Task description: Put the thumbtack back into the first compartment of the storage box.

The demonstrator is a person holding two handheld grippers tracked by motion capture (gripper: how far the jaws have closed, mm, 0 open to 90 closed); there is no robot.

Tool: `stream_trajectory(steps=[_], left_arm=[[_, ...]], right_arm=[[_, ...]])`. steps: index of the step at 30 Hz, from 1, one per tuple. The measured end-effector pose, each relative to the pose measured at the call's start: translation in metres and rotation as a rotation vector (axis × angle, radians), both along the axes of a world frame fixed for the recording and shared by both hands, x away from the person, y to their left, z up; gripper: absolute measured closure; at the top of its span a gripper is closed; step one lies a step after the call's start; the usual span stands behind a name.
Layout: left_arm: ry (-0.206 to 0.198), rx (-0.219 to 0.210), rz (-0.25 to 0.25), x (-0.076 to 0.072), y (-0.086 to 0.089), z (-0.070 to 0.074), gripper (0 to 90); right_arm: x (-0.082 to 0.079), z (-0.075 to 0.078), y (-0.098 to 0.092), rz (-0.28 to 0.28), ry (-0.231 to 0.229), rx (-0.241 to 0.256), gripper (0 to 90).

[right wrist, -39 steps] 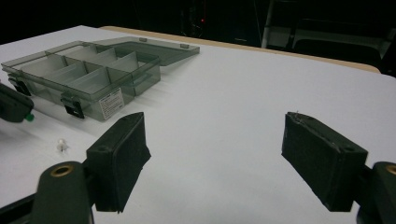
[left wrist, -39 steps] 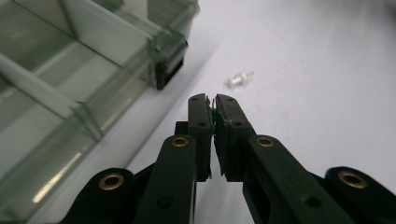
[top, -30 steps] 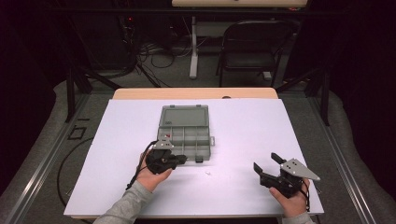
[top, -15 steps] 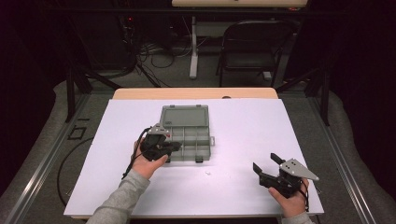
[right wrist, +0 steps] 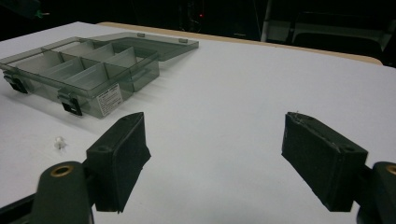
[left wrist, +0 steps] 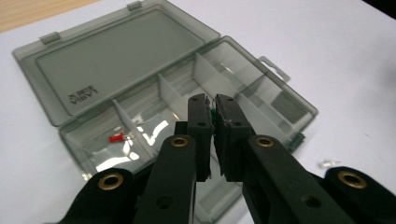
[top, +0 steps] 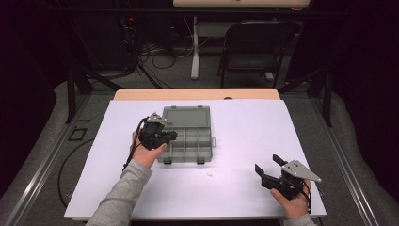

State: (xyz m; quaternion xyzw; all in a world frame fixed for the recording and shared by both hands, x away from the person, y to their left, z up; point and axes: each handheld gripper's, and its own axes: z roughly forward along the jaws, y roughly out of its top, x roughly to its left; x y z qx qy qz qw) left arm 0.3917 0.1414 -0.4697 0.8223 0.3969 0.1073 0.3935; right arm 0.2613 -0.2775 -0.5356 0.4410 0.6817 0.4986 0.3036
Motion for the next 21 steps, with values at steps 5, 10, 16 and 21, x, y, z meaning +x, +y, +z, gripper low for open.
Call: stream_trajectory(steps=[5,10,16,21], left_arm=[[0.007,-0.008,0.037,0.009,0.008,-0.001,85.4],[0.011,-0.008,0.078,0.016,0.017,-0.001,85.4],[0.022,0.007,0.104,0.020,0.022,-0.009,85.3],[0.035,0.017,0.120,0.023,0.024,-0.019,85.3]], right_arm=[[0.000,0.000,0.001,0.002,-0.001,-0.004,21.5],[0.001,-0.001,0.001,0.000,0.001,-0.008,21.5],[0.001,-0.001,0.000,0.002,-0.002,-0.006,21.4],[0.000,0.000,0.000,0.004,-0.002,-0.008,21.5]])
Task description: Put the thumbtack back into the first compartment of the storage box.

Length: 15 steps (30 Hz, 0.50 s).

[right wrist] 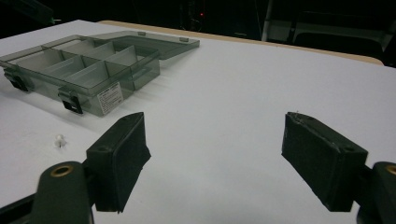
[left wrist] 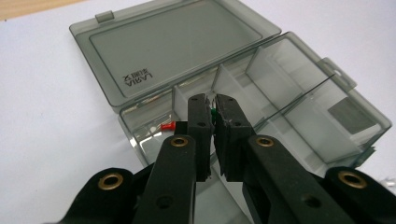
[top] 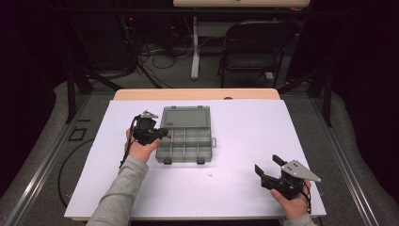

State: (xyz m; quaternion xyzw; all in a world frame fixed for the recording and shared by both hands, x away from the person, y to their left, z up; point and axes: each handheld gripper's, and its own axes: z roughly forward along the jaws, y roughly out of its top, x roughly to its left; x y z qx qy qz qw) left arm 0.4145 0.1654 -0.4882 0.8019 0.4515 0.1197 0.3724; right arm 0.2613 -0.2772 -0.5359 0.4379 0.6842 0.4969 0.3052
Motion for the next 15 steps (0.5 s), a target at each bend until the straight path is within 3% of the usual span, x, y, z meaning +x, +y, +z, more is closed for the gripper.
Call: stream_trajectory(steps=[15], left_arm=[[0.019,0.042,0.011,0.005,-0.001,-0.016,85.3]], right_arm=[[0.000,0.000,-0.001,0.001,-0.001,-0.002,21.4]])
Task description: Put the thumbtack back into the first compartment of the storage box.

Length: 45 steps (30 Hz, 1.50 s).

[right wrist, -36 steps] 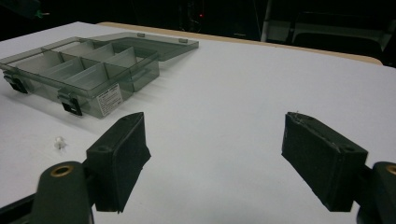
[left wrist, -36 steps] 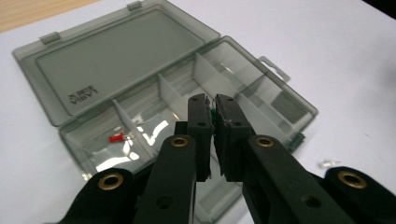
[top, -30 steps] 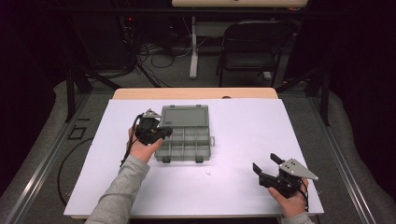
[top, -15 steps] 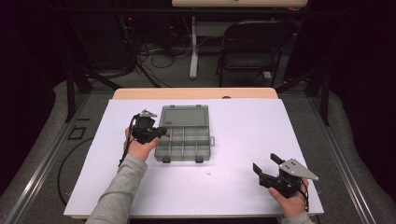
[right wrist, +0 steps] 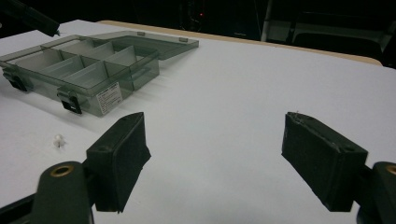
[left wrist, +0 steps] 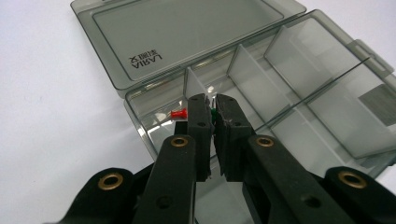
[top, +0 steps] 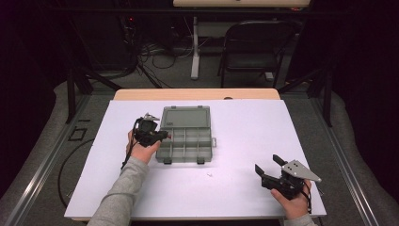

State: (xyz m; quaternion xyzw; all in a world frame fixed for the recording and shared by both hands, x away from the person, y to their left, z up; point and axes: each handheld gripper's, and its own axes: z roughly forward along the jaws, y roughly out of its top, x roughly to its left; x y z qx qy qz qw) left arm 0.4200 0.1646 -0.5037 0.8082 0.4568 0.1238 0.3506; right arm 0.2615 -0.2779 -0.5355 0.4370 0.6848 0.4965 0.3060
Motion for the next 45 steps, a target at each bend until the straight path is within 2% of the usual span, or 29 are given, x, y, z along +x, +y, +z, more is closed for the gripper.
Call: stream_trajectory(steps=[9,14,21,31,40,41,44,45], left_arm=[[-0.007,0.004,0.024,0.005,0.000,-0.009,85.3],[0.001,-0.003,0.037,0.007,0.002,-0.013,85.3],[0.012,-0.019,0.042,0.007,0.005,-0.014,85.2],[0.002,-0.025,0.037,0.007,0.004,-0.014,84.0],[-0.042,-0.075,0.041,0.002,0.005,-0.007,70.4],[-0.051,-0.083,0.040,0.002,0.005,-0.006,64.2],[-0.085,-0.103,0.039,-0.001,0.005,-0.002,58.8],[-0.096,-0.108,0.042,-0.002,0.005,-0.001,52.3]], right_arm=[[0.000,0.000,0.001,0.001,-0.001,0.000,21.5],[0.000,0.000,0.001,0.001,0.001,0.000,21.5],[0.000,0.000,0.000,0.001,-0.002,-0.001,21.5],[0.000,0.000,0.001,0.002,-0.002,-0.001,21.5],[0.000,0.000,0.000,0.003,-0.002,-0.001,21.5],[0.000,0.000,0.000,0.003,-0.002,0.001,21.5],[-0.001,0.001,0.000,0.003,-0.003,0.002,21.5],[-0.001,0.001,0.000,0.004,-0.005,0.001,21.5]])
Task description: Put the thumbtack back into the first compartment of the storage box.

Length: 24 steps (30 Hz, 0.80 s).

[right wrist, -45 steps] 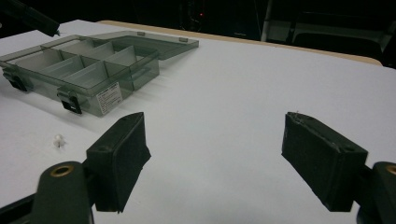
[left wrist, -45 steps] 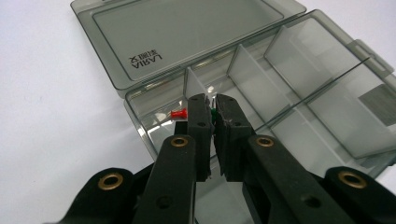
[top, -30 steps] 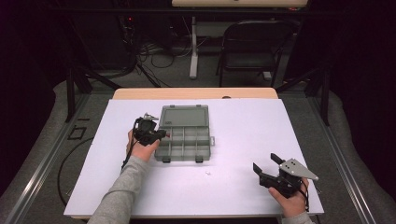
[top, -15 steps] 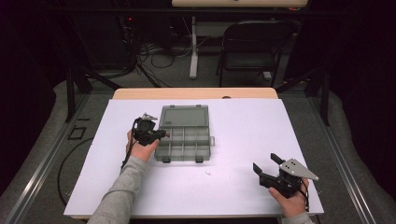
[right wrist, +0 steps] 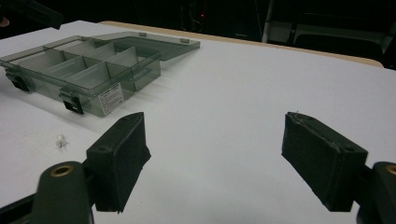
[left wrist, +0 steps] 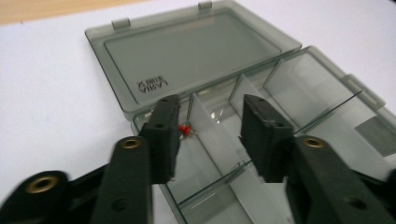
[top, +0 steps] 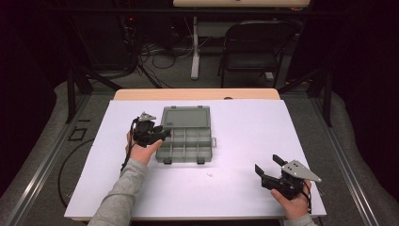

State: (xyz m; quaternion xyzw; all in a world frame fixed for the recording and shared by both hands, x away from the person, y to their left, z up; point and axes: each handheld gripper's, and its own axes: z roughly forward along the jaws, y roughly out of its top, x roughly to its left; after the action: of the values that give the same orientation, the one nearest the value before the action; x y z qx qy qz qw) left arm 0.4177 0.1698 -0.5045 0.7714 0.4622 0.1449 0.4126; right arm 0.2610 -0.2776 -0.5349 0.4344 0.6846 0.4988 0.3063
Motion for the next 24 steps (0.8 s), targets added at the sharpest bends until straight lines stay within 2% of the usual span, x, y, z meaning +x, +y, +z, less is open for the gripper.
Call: stream_trajectory(steps=[4,7,15,21,24], left_arm=[[-0.066,0.012,0.008,-0.004,0.001,0.005,45.2],[-0.099,-0.003,0.009,-0.009,0.002,0.010,42.3],[-0.121,-0.021,-0.032,-0.023,-0.003,0.026,40.1],[-0.138,-0.014,-0.095,-0.036,-0.014,0.036,40.1],[-0.148,-0.029,-0.129,-0.042,-0.021,0.042,40.1]], right_arm=[[0.000,0.000,-0.001,0.001,0.002,-0.002,21.5],[0.000,0.000,-0.001,0.002,0.000,-0.001,21.4],[0.000,0.000,-0.001,0.002,0.002,-0.001,21.5],[0.000,0.000,0.000,0.002,0.002,0.000,21.5],[0.000,0.000,0.000,0.001,-0.002,0.003,21.5]])
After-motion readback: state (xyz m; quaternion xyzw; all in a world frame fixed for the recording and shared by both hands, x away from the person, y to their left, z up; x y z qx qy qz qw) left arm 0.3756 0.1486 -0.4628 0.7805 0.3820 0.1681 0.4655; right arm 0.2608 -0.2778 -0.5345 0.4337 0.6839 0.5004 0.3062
